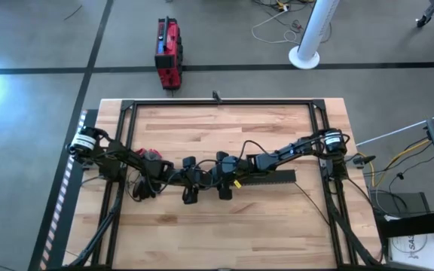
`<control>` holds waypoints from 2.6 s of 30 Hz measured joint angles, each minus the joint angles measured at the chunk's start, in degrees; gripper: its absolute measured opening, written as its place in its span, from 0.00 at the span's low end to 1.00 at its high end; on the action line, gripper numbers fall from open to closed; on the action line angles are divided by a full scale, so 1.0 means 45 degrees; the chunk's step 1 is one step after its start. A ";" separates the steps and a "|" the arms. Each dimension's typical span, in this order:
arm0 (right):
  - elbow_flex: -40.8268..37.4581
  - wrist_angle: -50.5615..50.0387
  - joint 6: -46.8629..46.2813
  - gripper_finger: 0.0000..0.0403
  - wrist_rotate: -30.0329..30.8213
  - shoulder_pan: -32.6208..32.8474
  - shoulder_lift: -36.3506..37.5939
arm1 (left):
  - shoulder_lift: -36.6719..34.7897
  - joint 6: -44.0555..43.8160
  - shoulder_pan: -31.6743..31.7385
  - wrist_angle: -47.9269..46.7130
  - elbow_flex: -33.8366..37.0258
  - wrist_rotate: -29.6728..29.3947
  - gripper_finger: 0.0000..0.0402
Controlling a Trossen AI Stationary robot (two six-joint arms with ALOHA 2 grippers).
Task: Ziptie cables
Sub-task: Close the black cable duct with the black cable duct cover, then return to Home Position
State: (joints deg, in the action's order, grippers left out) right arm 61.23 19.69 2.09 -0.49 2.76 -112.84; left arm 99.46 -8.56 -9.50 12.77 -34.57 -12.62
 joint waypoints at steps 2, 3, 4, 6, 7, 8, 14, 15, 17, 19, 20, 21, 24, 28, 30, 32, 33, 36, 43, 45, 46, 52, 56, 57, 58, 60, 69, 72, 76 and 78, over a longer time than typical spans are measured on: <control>0.0000 0.0004 0.0027 0.55 0.0004 -0.0011 0.0000 | 0.0000 0.0001 0.0000 0.0023 0.0001 -0.0003 0.54; 0.0000 0.0009 0.0050 0.55 0.0004 -0.0014 0.0000 | 0.0005 0.0004 0.0000 0.0032 0.0005 -0.0005 0.54; 0.0000 0.0014 0.0060 0.55 0.0009 -0.0019 0.0000 | 0.0005 0.0000 0.0000 0.0036 0.0005 -0.0005 0.54; 0.0005 -0.0008 0.0058 0.55 0.0014 -0.0019 0.0000 | 0.0005 0.0000 0.0000 0.0041 0.0005 0.0000 0.54; 0.0005 -0.0010 0.0057 0.55 0.0019 -0.0019 0.0000 | 0.0005 0.0000 0.0000 0.0041 0.0006 0.0000 0.54; 0.0005 -0.0009 0.0058 0.55 0.0024 -0.0019 0.0000 | 0.0005 0.0003 0.0000 0.0041 0.0005 0.0000 0.54; 0.0005 0.0077 0.0043 0.55 0.0092 -0.0019 0.0000 | 0.0010 0.0024 0.0000 0.0126 0.0006 0.0000 0.55; 0.0005 0.0072 0.0062 0.55 0.0096 -0.0019 0.0000 | 0.0010 0.0015 0.0000 0.0158 0.0005 0.0001 0.55; 0.0005 0.0072 0.0080 0.58 0.0100 -0.0024 0.0000 | -0.0016 -0.0012 0.0000 0.0179 0.0005 0.0012 0.55; 0.0019 0.0122 0.0135 0.62 0.0195 -0.0024 0.0000 | -0.0125 -0.0083 0.0000 0.0228 0.0015 0.0046 0.56; 0.0082 0.0279 0.0118 0.64 0.0231 -0.0030 0.0009 | -0.0246 -0.0156 0.0005 0.0236 0.0019 0.0048 0.57; 0.0130 0.0492 0.0073 0.65 0.0356 -0.0038 0.0057 | -0.0405 -0.0184 0.0000 0.0245 0.0015 0.0039 0.59; 0.0177 0.0481 -0.0179 0.70 0.0425 -0.0097 0.0121 | -0.0942 -0.0215 0.0004 0.0172 0.0019 0.0028 0.67; 0.0397 -0.0134 -0.0156 0.75 0.0277 -0.0053 0.0129 | -0.1813 -0.0488 0.0000 -0.0537 0.0073 0.0034 0.76; 0.0625 -0.0938 0.0048 0.77 0.0203 -0.0042 0.0474 | -0.2430 -0.0720 0.0000 -0.1173 0.0040 0.0034 0.80; 0.0876 -0.2116 0.0165 0.78 0.0208 -0.0058 0.1005 | -0.3107 -0.1202 0.0000 -0.2299 0.0044 0.0034 0.84; 0.0989 -0.2661 0.0245 0.78 0.0213 -0.0058 0.1225 | -0.3466 -0.1416 0.0000 -0.2781 0.0046 0.0029 0.86; 0.1054 -0.3683 0.0532 0.79 0.0198 -0.0054 0.2143 | -0.4636 -0.1552 0.0000 -0.3611 0.0044 -0.0038 0.89; -0.0301 -0.4334 0.0781 0.73 0.1008 -0.0043 0.4903 | -0.6756 -0.1491 0.0000 -0.3378 -0.0017 -0.0073 0.89; -0.0910 -0.4097 0.0781 0.71 0.1262 -0.0043 0.5878 | -0.7268 -0.0818 -0.0019 -0.3510 -0.0019 -0.0072 0.89; -0.1200 -0.3951 0.0770 0.70 0.1379 -0.0043 0.6341 | -0.7495 -0.0471 -0.0019 -0.3412 -0.0029 -0.0073 0.89; -0.2496 -0.4306 -0.0013 0.65 0.2244 -0.0039 0.9152 | -0.8425 0.1568 -0.0013 -0.2560 -0.0053 -0.0092 0.89; -0.2788 -0.4892 -0.0235 0.62 0.2409 -0.0043 1.0633 | -0.8749 0.1797 -0.0015 -0.1793 -0.0054 -0.0087 0.89; -0.2778 -0.5267 -0.0262 0.62 0.2391 -0.0043 1.0959 | -0.8833 0.1793 -0.0015 -0.1576 -0.0073 -0.0087 0.89; -0.2778 -0.5915 -0.0425 0.61 0.2360 -0.0024 1.1207 | -0.8935 0.1796 -0.0015 -0.1516 -0.0055 -0.0087 0.89; -0.2793 -0.6865 -0.0713 0.60 0.2370 0.0014 1.1739 | -0.9010 0.1787 -0.0015 -0.1020 -0.0071 -0.0083 0.89; -0.4528 -0.7136 0.0235 0.57 0.2489 -0.0011 1.5196 | -0.9735 0.1080 0.1536 -0.2062 -0.0037 -0.0500 0.89; -0.5659 -0.5457 0.0538 0.57 0.2487 -0.0014 1.6389 | -1.0090 0.1196 0.2453 -0.2241 0.0157 -0.0360 0.89; -0.7376 -0.4372 0.0654 0.56 0.2519 -0.0034 1.8024 | -1.0682 0.1540 0.3502 -0.1925 0.0736 -0.0417 0.90; -0.8282 -0.4242 0.0546 0.57 0.2920 -0.0039 1.8927 | -1.1002 0.1533 0.3919 -0.1971 0.0975 -0.0256 0.90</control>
State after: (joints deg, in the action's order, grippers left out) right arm 23.96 0.60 4.55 12.65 2.59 -27.66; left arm 49.95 -1.66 8.14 3.90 -30.18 -13.77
